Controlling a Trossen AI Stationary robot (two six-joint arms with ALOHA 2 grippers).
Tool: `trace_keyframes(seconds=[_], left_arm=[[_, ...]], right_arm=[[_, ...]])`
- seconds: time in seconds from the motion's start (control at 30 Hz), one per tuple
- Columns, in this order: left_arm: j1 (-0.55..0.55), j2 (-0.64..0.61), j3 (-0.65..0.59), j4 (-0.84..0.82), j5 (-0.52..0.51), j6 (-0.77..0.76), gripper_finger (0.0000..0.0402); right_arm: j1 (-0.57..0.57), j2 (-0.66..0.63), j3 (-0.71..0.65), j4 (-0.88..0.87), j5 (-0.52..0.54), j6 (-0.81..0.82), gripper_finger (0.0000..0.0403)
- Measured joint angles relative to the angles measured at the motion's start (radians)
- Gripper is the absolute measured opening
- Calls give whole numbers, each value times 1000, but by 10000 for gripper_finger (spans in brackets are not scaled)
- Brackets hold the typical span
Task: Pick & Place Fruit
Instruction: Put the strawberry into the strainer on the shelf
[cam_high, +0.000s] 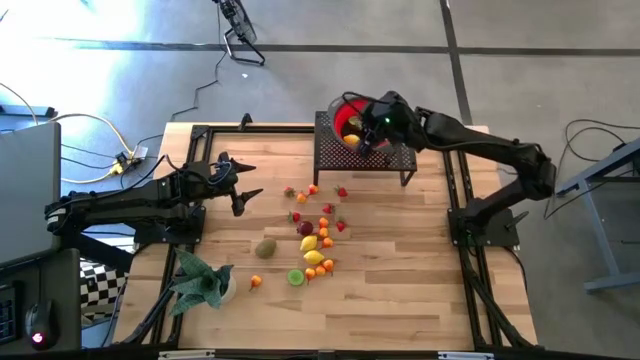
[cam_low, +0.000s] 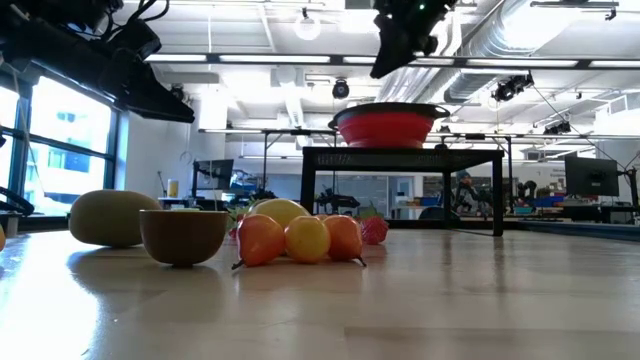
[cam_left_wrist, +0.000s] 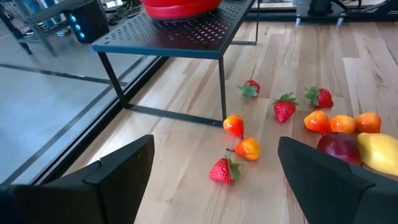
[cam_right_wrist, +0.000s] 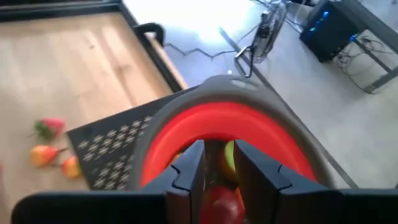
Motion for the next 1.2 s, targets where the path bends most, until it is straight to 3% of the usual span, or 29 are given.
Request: trace_keyframes(seconds=[0.23,1.0,1.2], left_arm=[[0,0,0,0,-4,0,337],[0,0,0,0,-3,0,337],[0,0,0,0,-2,0,337]], right_arm=[[65,-7,0,-73,-2,69,67],[181,-7,0,-79,0,73,52],[201,-7,0,-79,-6,141,51]])
